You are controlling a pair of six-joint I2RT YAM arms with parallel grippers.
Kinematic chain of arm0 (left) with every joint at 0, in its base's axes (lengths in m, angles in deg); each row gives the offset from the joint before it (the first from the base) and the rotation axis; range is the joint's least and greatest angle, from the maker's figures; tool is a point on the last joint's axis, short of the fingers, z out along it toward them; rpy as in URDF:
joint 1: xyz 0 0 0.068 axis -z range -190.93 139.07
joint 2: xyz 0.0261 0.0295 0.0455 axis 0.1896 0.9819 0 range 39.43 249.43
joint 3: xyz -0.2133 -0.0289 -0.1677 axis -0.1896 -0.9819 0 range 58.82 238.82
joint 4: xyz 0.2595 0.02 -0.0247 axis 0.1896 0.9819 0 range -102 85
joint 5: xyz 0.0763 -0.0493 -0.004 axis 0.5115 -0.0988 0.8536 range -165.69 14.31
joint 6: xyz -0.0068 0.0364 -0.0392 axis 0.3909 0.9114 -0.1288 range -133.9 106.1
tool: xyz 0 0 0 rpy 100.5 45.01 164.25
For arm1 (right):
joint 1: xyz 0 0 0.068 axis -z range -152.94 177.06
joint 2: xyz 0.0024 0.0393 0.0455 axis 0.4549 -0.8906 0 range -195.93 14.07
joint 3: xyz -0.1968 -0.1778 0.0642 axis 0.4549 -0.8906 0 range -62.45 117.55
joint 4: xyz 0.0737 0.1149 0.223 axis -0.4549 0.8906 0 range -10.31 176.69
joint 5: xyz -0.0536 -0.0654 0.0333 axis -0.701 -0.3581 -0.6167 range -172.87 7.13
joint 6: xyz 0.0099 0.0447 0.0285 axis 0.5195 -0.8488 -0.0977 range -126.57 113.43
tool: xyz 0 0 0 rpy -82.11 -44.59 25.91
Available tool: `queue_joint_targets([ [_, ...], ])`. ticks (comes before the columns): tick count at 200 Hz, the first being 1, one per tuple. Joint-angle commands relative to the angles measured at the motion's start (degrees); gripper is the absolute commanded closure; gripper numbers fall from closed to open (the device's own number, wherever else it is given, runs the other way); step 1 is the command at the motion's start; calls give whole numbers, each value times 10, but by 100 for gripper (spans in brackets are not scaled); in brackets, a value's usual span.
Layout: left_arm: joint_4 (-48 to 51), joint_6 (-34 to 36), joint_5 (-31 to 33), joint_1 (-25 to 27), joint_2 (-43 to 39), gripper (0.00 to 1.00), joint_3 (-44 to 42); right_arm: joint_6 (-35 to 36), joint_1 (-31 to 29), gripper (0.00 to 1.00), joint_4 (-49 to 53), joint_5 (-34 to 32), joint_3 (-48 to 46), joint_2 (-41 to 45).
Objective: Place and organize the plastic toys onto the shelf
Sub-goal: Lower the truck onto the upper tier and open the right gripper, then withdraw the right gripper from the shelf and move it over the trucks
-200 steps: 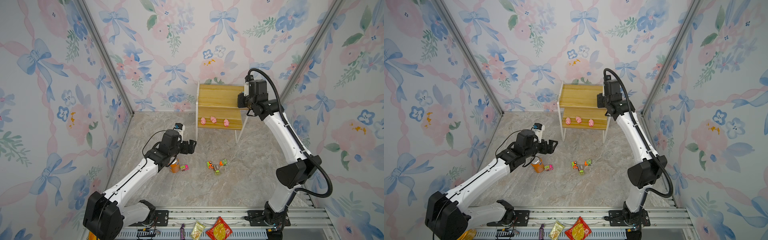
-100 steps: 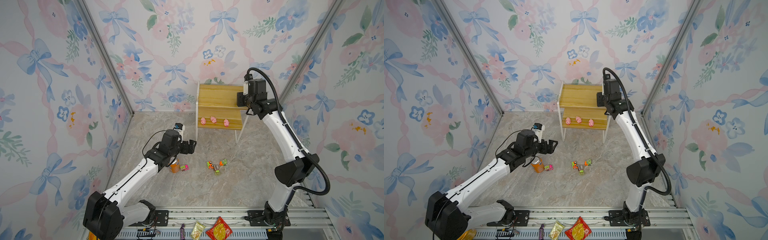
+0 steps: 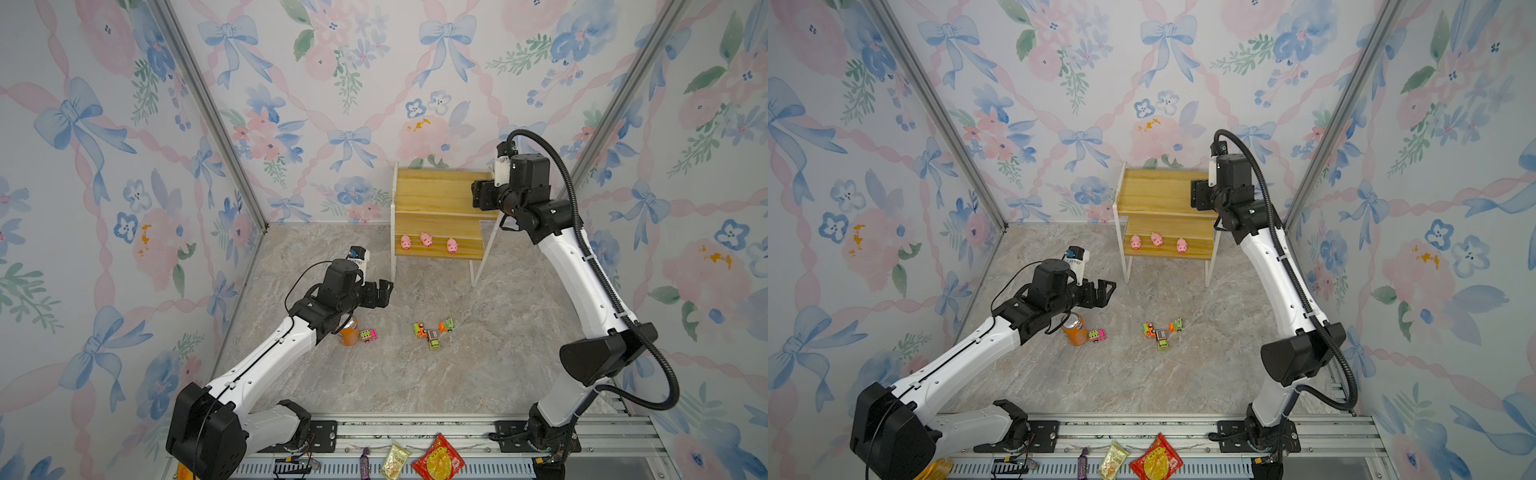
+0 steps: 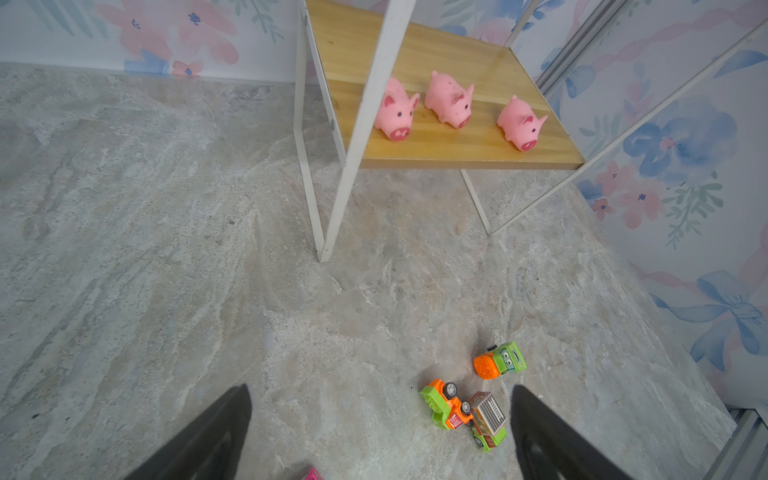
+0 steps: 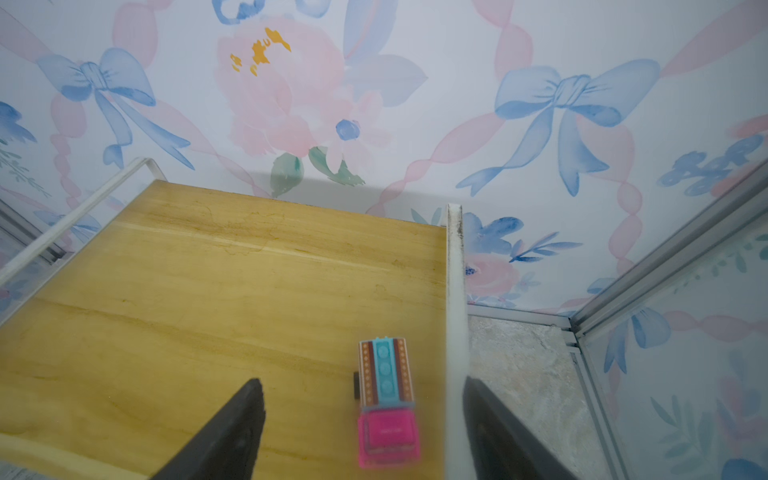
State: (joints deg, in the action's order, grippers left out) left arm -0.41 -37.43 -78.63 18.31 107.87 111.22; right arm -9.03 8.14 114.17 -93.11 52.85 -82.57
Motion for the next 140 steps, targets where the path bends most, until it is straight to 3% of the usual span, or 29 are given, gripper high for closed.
queue_joint_targets([
  [1, -9, 10, 12, -7, -9, 2, -1, -2, -28, 18, -52, -4, -98, 106],
  [41, -9, 1, 7, -29, -10, 2, 0, -30, -95, 13, -89, -50, -340, 264],
  [74, -10, -6, -6, -56, -7, 2, 1, -66, -203, 16, -77, -112, -502, 349],
  [103, -10, -10, -14, -75, 0, 2, 2, -132, -286, 20, -73, -125, -596, 367],
  [140, -10, -13, -16, -86, 6, 2, 2, -252, -349, 24, -123, -106, -690, 334],
])
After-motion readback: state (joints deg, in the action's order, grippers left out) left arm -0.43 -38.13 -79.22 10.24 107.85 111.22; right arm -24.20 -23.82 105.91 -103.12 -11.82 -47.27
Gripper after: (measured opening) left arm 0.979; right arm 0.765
